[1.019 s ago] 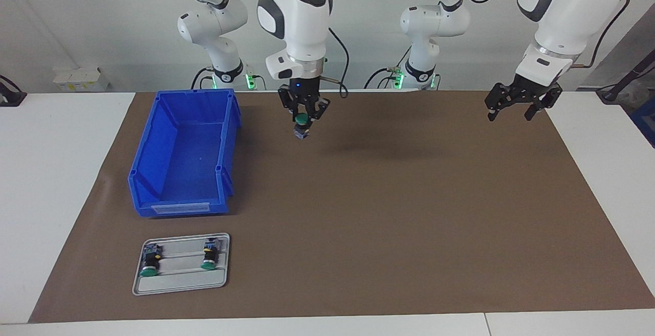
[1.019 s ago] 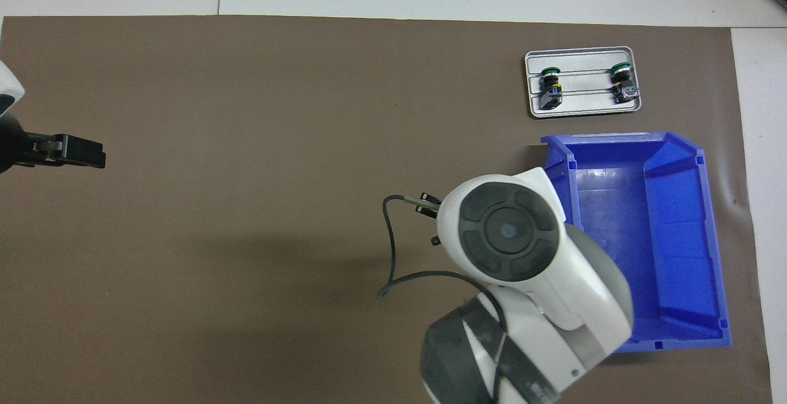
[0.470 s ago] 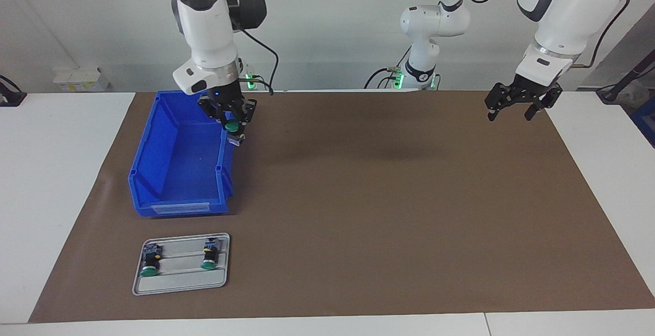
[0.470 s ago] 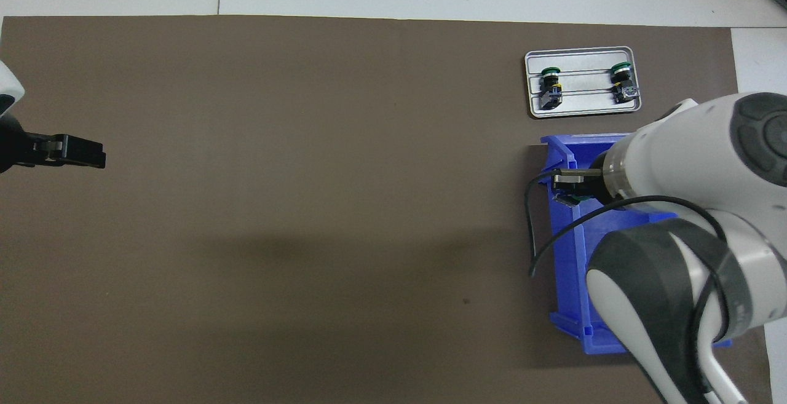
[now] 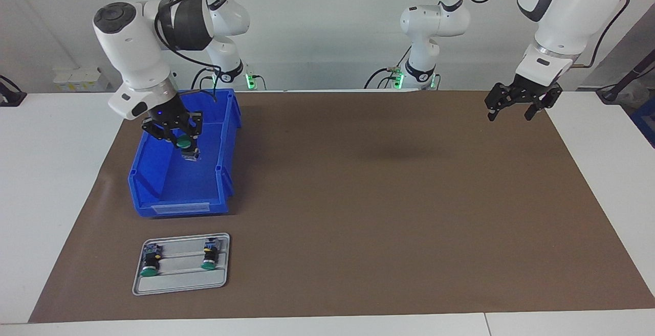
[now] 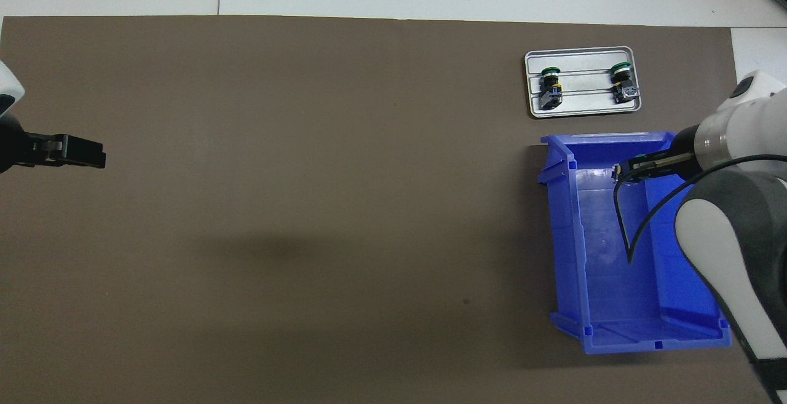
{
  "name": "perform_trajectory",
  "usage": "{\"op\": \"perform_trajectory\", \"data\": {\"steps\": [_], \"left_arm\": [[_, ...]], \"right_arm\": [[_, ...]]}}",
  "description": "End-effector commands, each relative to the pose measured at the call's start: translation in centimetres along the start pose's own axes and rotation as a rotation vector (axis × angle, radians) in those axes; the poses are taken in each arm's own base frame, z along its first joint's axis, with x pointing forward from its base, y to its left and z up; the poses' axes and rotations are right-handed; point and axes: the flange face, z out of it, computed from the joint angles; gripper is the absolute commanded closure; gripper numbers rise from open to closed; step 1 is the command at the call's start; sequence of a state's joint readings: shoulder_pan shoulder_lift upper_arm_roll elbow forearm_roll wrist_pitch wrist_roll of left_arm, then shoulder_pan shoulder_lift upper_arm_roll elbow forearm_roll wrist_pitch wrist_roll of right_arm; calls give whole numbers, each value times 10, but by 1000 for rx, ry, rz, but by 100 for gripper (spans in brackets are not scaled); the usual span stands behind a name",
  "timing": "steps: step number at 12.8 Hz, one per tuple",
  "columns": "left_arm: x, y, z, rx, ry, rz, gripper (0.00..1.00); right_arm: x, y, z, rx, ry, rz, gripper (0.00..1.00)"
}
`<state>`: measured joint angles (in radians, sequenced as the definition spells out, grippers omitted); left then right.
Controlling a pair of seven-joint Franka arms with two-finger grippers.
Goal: Place and press button with both arms
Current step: 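Lower the button into the blue bin and open the right gripper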
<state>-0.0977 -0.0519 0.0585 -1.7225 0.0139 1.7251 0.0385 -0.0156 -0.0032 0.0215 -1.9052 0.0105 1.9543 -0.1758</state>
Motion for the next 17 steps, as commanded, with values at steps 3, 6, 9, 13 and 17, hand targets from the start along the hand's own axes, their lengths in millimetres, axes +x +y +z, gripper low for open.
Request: {"op": "perform_trajectory", "data": {"steps": [3,6,9,13,17], "left_arm": [[-8,-2,-3,13,-6,-3,0],[-8,-2,-2,13,-8,-3,0],[-8,-2,-3,13,-6,-3,0],[-8,-2,-3,13,-6,-3,0],[-8,-2,-2,13,-8,-3,0]], "right_arm": [[24,25,67,22,10,-109,100],[28,27,95,31,-14,-147,100],[29,29,112,31,-11,-192,100],[20,43,136,29,-10,-176,100],[9,38,149,31,-21,-172,100]]}}
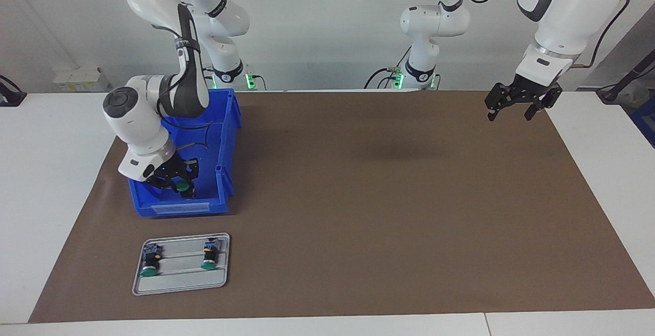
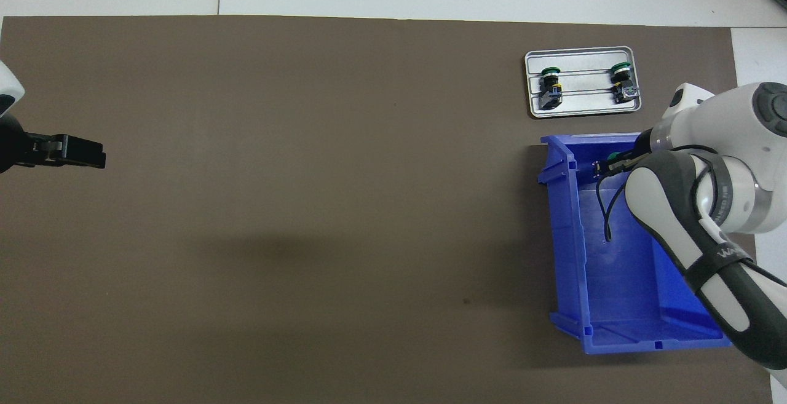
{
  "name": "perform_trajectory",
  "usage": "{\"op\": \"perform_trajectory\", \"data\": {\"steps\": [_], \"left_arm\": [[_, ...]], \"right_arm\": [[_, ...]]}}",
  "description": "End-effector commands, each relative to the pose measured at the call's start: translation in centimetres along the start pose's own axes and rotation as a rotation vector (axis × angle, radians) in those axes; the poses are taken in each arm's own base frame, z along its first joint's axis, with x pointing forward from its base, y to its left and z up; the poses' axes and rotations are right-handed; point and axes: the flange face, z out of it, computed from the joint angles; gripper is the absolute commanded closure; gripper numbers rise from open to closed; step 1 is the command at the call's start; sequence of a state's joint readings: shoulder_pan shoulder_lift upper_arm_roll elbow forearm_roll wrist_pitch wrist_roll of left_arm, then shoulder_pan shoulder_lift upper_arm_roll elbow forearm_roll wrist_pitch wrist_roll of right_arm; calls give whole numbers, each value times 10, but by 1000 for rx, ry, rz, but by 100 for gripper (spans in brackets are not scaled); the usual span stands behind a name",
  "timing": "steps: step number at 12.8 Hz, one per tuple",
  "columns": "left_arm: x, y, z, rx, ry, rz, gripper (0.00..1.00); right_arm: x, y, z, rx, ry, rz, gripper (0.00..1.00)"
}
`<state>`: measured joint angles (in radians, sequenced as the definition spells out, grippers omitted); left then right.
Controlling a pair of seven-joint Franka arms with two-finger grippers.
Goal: Place and press button with both arms
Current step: 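Lower the button into the blue bin and open the right gripper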
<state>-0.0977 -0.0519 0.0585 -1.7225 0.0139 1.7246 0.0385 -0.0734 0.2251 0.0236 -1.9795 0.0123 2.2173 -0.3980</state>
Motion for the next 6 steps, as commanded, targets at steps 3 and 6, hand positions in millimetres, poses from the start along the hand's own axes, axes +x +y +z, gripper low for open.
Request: {"op": "perform_trajectory", "data": {"steps": [3,6], "left_arm": [[-8,-2,-2,13,-7,-3,0],[-8,-2,-4,13,-4,-3,0]], "right_arm": [[-13,-5,8,11,26,-5,96],[-11,-5,5,13,30,51,33]]}}
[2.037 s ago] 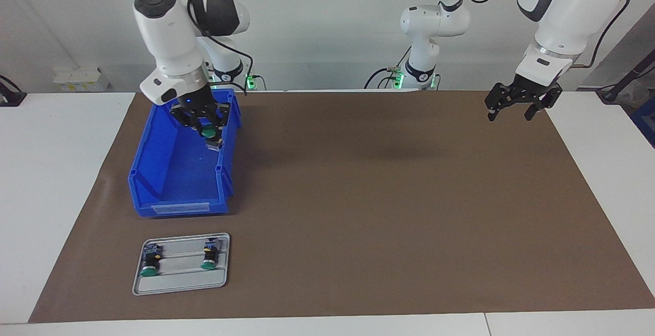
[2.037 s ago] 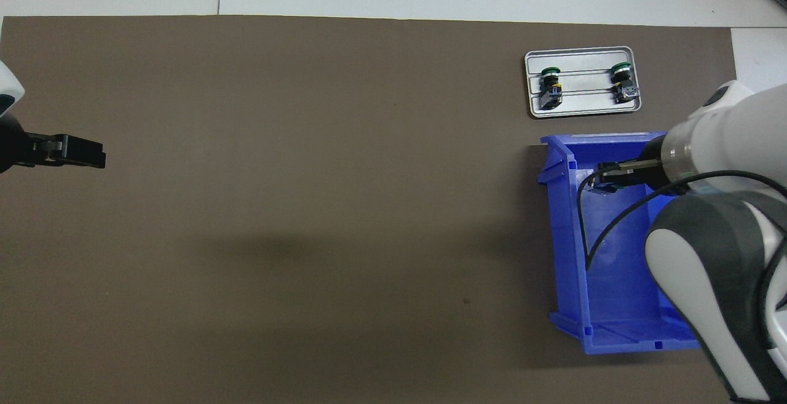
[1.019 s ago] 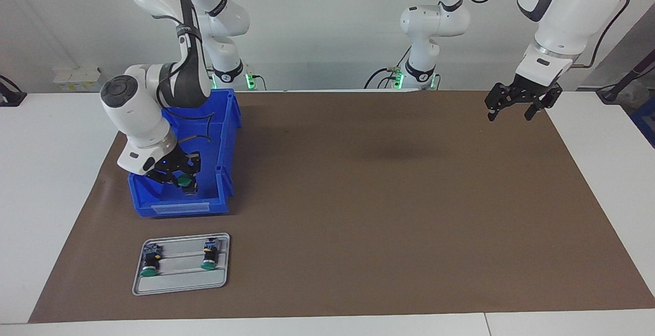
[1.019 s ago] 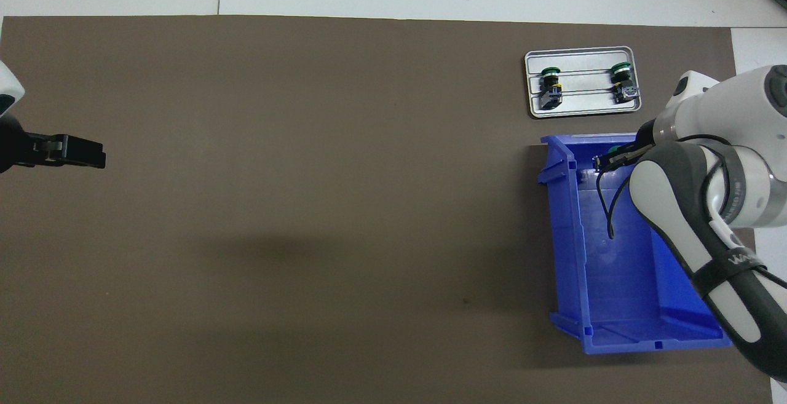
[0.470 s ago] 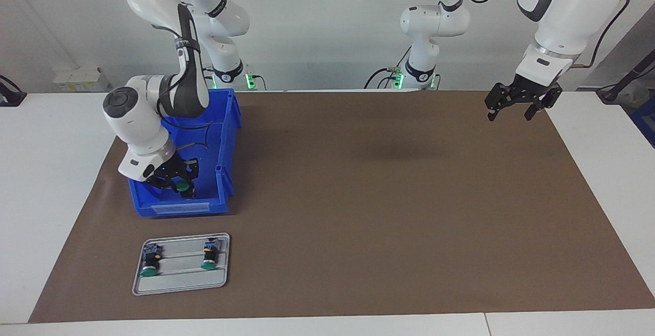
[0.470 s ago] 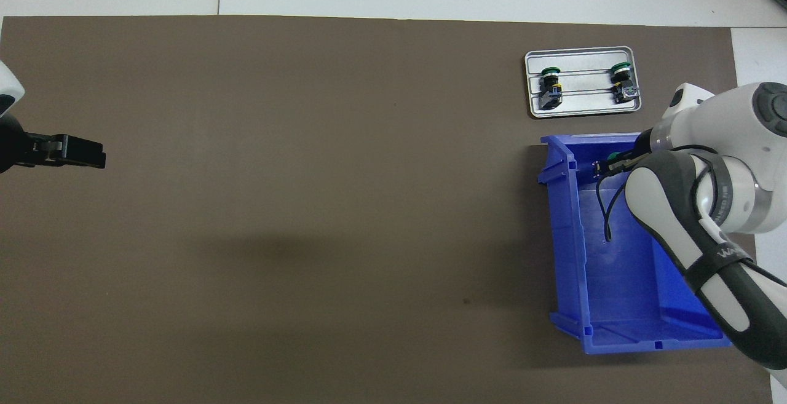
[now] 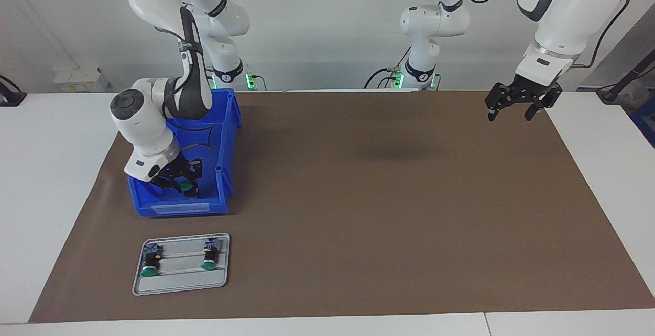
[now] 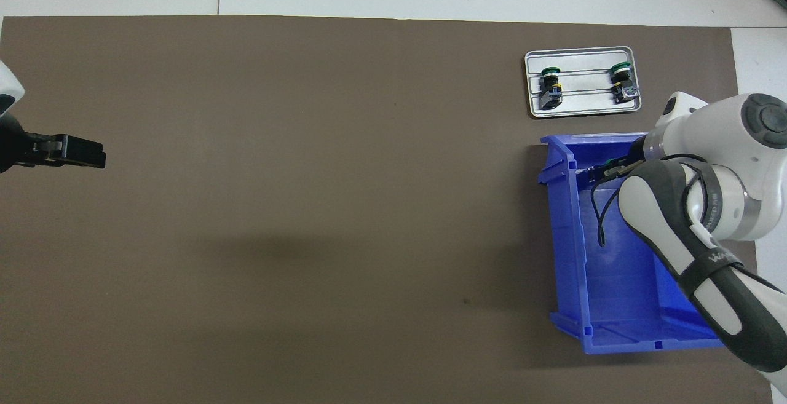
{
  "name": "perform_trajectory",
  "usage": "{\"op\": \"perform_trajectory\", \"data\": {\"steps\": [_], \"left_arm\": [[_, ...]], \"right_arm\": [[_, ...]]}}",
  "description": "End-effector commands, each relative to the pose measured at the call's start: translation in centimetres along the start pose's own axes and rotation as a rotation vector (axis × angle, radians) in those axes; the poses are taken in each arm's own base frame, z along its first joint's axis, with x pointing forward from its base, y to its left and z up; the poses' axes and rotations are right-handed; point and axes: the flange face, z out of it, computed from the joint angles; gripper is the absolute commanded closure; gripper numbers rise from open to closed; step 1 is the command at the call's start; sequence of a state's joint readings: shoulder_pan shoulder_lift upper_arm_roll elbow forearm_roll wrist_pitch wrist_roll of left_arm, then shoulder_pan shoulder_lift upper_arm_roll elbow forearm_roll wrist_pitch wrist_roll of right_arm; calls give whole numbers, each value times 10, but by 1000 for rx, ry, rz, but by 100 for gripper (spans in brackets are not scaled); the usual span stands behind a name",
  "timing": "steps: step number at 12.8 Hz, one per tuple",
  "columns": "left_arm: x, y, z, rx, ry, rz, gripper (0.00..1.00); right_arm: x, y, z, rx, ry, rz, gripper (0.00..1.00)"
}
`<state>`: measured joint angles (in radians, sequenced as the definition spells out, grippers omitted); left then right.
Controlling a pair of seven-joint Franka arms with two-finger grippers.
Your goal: Place and press button with both arms
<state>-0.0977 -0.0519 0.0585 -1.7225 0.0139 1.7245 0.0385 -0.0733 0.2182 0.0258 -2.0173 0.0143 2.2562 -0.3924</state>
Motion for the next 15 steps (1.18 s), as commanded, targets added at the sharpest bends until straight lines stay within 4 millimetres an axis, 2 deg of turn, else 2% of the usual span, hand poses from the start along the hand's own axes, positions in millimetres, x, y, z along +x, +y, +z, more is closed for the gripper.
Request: {"op": "perform_trajectory", "data": {"steps": [1,4,10,15], "left_arm": [[-8,-2,-3,13,-5,-3,0],[-8,-2,-3,14,-5,-3,0],[-8,-2,-3,14,-5,-3,0],[-8,-2,-3,13,-5,-3,0]], "right_arm": [[-4,-3,-6,13,25,85,29],[-1,-7,-38,1,70,184,5],[-5,-20,-124,-7,87,433,3],[5,-18,-222,-6,89,498,3]]}}
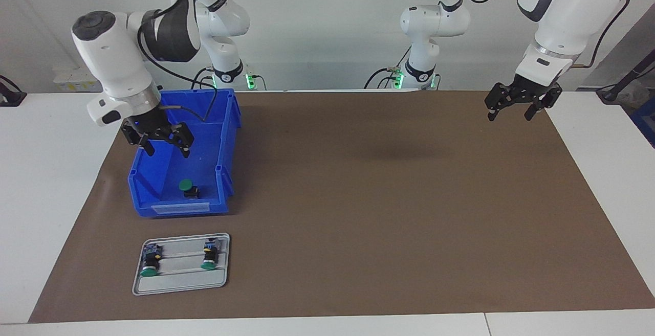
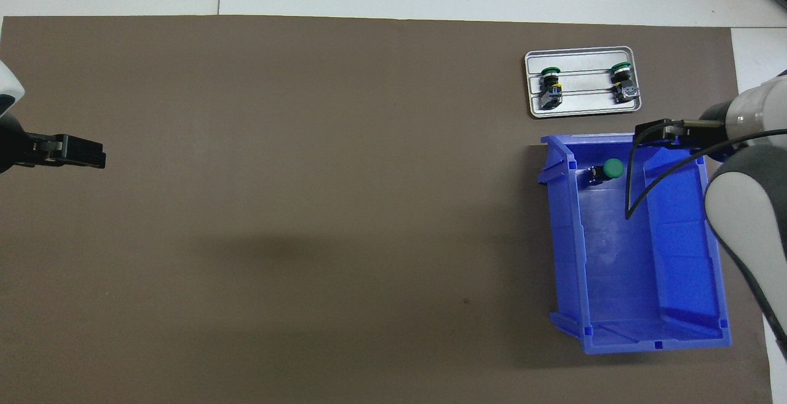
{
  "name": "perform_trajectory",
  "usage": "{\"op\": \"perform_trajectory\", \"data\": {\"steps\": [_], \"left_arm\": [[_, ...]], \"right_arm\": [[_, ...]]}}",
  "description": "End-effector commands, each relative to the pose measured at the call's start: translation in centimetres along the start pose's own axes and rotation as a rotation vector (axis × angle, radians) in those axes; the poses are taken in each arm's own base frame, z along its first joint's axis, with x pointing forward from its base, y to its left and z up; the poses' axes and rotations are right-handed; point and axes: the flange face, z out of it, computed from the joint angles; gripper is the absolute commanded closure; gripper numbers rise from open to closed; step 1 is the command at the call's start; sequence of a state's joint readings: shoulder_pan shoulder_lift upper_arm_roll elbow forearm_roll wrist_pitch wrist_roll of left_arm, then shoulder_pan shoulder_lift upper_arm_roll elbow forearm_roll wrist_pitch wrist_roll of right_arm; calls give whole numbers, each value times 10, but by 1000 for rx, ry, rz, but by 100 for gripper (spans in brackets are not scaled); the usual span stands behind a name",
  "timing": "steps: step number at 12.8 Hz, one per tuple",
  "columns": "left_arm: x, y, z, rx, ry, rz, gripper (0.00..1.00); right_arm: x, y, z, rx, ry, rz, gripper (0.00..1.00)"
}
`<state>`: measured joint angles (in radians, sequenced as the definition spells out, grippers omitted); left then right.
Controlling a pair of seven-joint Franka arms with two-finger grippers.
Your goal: Place and press button with both arms
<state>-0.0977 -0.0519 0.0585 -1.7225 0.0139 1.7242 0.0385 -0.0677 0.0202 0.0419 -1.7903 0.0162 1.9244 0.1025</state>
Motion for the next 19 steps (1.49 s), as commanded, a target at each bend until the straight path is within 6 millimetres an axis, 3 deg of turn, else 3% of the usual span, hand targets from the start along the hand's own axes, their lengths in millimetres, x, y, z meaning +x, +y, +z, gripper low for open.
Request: {"op": "perform_trajectory", "data": {"steps": [1,2,5,8,13,19], "left_arm": [[-8,-2,-2,13,-7,-3,0],[-8,-2,-3,14,-5,-3,0],[-8,-2,-2,13,-7,-3,0],[-8,-2,-4,13,-4,-3,0],[-8,-2,-3,14,-5,-3,0],[-8,-2,-3,13,-5,-3,0]], "right_arm": [[9,-2,-45,-5,-14,42,3],[9,-2,-59,-21,-18,47,3],[-6,-14,-69,-41,-69,42,3],[-25,-28,-60,-48,-103,27,0],[-24,-32,-60,-50,-93,28,0],[-23,-23,-60,-64,-92,64,0]]}}
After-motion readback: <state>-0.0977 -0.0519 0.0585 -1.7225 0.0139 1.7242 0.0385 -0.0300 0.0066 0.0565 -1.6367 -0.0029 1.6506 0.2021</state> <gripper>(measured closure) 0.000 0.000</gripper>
